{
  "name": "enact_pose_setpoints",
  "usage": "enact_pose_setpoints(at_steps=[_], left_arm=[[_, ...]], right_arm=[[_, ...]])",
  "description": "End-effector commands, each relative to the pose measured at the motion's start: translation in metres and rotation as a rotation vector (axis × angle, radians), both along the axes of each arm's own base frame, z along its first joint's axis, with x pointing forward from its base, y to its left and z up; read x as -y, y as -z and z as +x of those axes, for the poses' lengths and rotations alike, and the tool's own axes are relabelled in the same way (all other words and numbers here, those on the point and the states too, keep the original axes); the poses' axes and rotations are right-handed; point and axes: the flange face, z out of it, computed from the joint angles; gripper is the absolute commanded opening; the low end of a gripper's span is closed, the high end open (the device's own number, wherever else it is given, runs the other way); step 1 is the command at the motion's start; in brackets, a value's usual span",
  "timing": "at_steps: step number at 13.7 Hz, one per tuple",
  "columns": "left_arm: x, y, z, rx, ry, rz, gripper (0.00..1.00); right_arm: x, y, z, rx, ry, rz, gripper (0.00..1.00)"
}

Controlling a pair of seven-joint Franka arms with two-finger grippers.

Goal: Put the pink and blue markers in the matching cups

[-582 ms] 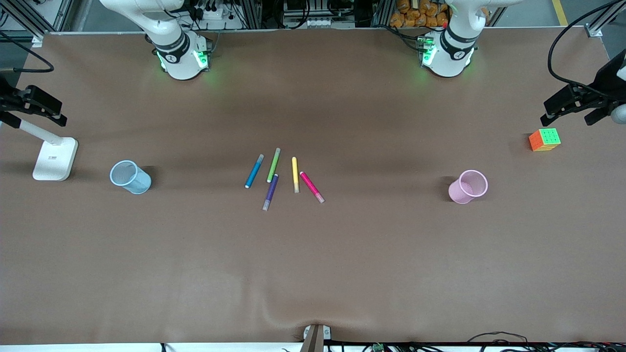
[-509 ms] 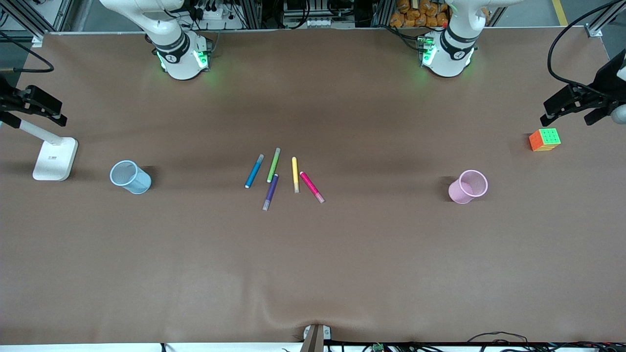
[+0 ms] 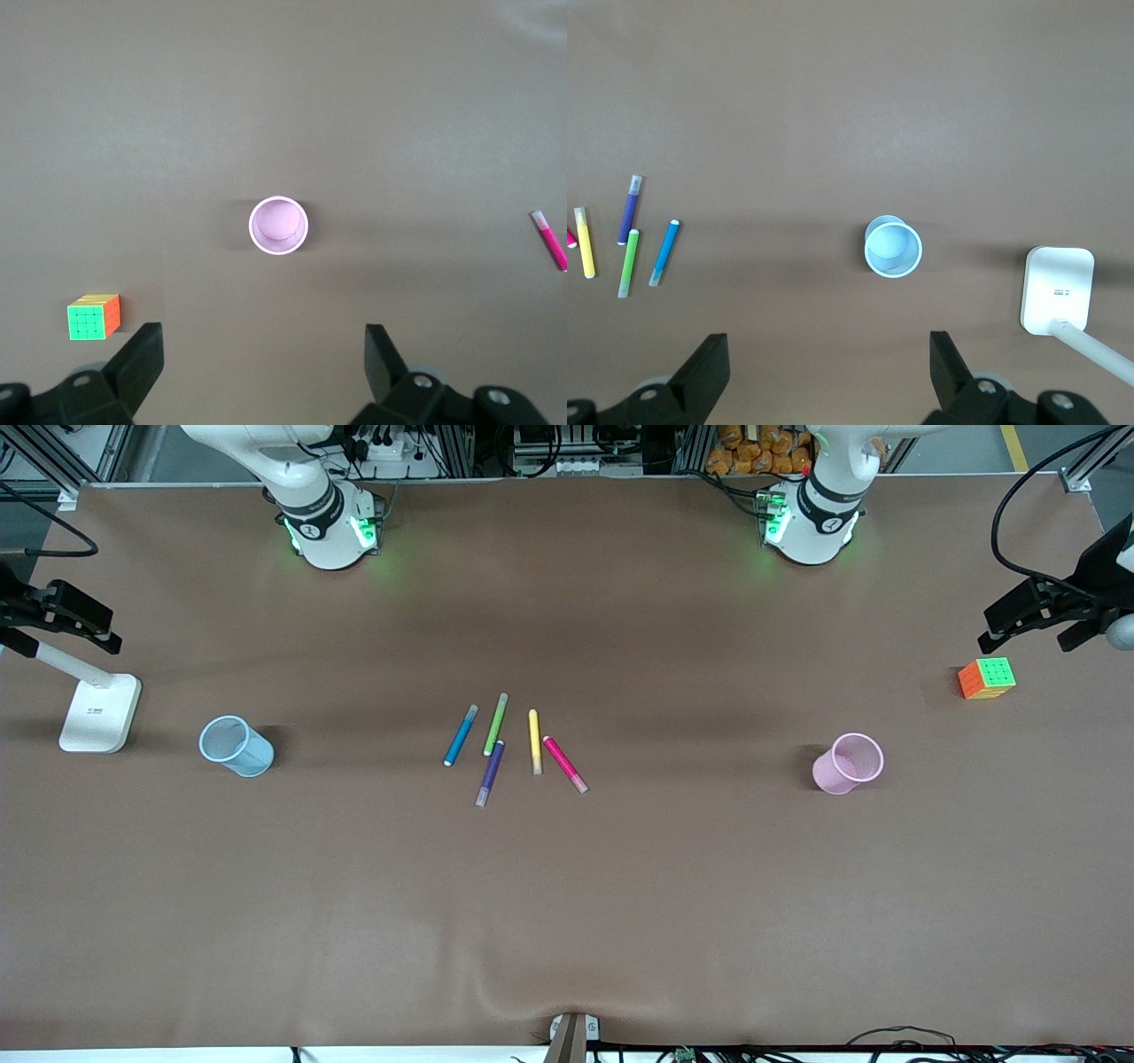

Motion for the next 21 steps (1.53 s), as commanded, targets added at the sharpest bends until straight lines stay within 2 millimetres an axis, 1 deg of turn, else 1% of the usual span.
enact_pose_setpoints(at_steps=[1,15,18,21], left_arm=[[0.0011,-0.0015,-0.0028,-0.003,-0.008,0.012,1.0],[-0.0007,-0.0027,-0.0034,0.001,-0.002,0.014,1.0],[-0.0007,-0.0035,-0.0039,0.003,0.001,0.014,1.0],[-0.0015,-0.0035,-0.0039,0.003,0.002,0.015,1.0]], right_arm=[[0.005,-0.0033,0.0015,-0.005,0.0,-0.002,1.0],[0.0063,-0.0009,0.0011,-0.012,0.006,0.001,1.0],[0.0127,-0.0007,0.0005,-0.014,0.016,0.003,1.0],[0.0134,-0.0009,0.0007,-0.012,0.018,0.004,1.0]])
